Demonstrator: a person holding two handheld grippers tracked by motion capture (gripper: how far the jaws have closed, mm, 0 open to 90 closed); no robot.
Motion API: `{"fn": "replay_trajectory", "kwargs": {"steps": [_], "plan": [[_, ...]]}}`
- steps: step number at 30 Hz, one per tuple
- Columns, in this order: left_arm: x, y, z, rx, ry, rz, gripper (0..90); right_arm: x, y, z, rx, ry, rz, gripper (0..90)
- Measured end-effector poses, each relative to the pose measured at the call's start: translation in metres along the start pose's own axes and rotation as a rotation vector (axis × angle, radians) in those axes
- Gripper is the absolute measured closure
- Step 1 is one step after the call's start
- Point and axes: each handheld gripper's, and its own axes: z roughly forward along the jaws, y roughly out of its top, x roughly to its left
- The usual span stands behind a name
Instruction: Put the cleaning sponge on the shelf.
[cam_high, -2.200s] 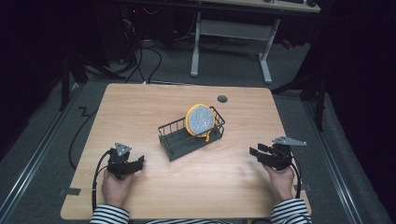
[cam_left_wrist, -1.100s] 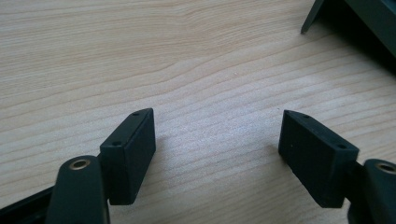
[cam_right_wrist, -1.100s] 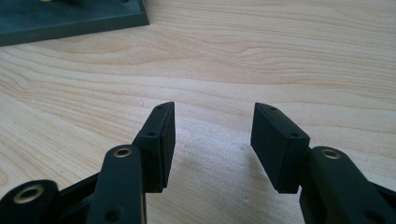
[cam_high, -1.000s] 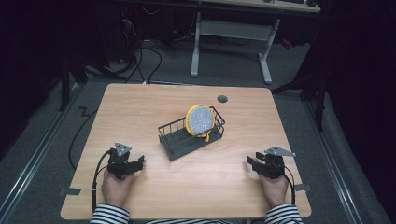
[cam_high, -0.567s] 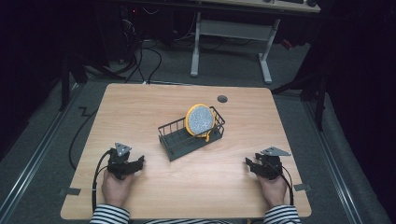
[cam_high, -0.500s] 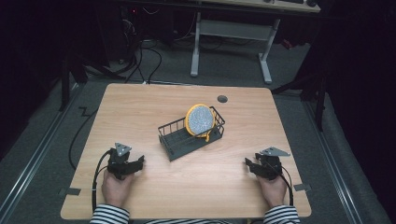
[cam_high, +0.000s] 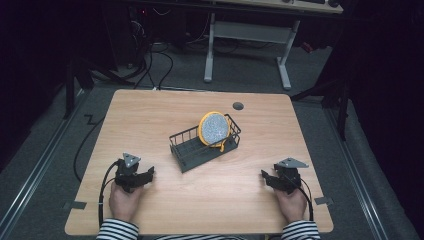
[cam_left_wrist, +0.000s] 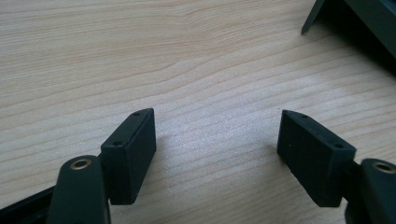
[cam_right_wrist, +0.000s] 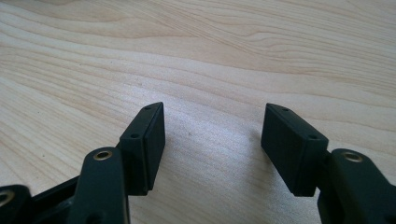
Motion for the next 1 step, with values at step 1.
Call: {"fn": "replay_trajectory", "kwargs": {"steps": [1], "plan": [[0.0, 0.0, 0.0, 0.0, 0.0, 0.0, 28.8, 0.0003, 0.0, 0.0, 0.0, -0.001, 0.004, 40.0]]}}
